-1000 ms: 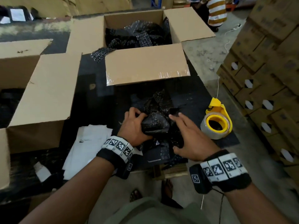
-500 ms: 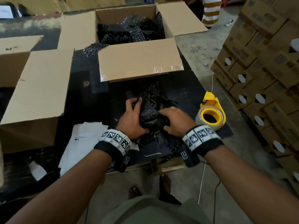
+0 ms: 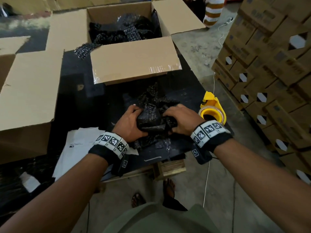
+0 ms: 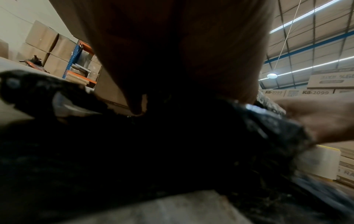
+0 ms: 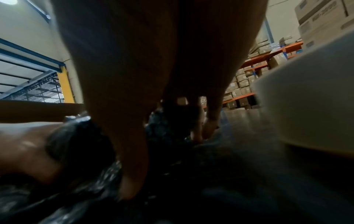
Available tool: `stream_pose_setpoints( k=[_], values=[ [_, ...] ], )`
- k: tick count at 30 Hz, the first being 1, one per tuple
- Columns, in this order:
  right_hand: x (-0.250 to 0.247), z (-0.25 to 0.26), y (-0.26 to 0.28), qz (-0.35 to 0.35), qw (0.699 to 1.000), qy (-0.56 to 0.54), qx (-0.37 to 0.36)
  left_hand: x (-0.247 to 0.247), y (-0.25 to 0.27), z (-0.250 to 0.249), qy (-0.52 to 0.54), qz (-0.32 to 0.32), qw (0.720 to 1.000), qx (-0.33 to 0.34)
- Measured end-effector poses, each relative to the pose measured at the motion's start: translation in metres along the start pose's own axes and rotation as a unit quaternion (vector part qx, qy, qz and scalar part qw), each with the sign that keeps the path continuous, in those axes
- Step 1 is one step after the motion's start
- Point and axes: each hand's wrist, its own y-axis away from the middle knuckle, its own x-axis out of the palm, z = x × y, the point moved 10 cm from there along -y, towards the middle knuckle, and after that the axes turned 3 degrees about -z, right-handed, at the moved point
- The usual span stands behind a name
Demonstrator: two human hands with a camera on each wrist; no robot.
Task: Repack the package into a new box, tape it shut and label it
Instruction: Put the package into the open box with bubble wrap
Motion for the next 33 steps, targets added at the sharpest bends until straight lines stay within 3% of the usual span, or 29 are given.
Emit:
stream_pose_setpoints(
  k=[5,10,12,21,27,33],
  values=[
    [-0.02,0.022,-0.033,-0.086,0.996,0.011,0.009,-0.006,0.003,-0.003,0.023,-0.014,1.0,0.004],
    [-0.024,0.013,-0.044,-0.148,0.987,-0.033,0.053,-0.009,0.001,0.001,0.03,-0.017,0.999,-0.012],
    [-0.016,0.003,-0.049,-0.129,0.988,-0.051,0.064,-0.006,0.0,0.003,0.018,-0.006,1.0,-0.013],
    [0.007,0.019,-0.094,0.1,0.995,-0.014,-0.024,-0.007,-0.008,-0.001,0.004,-0.004,0.999,0.04],
    [-0.002,0.031,-0.076,0.042,0.993,-0.113,-0.02,-0.007,-0.02,0.006,0.074,0.011,0.997,-0.002],
    [0.0,0.049,-0.048,0.054,0.953,-0.291,-0.062,-0.013,-0.027,0.01,0.07,-0.03,0.996,-0.052]
  ],
)
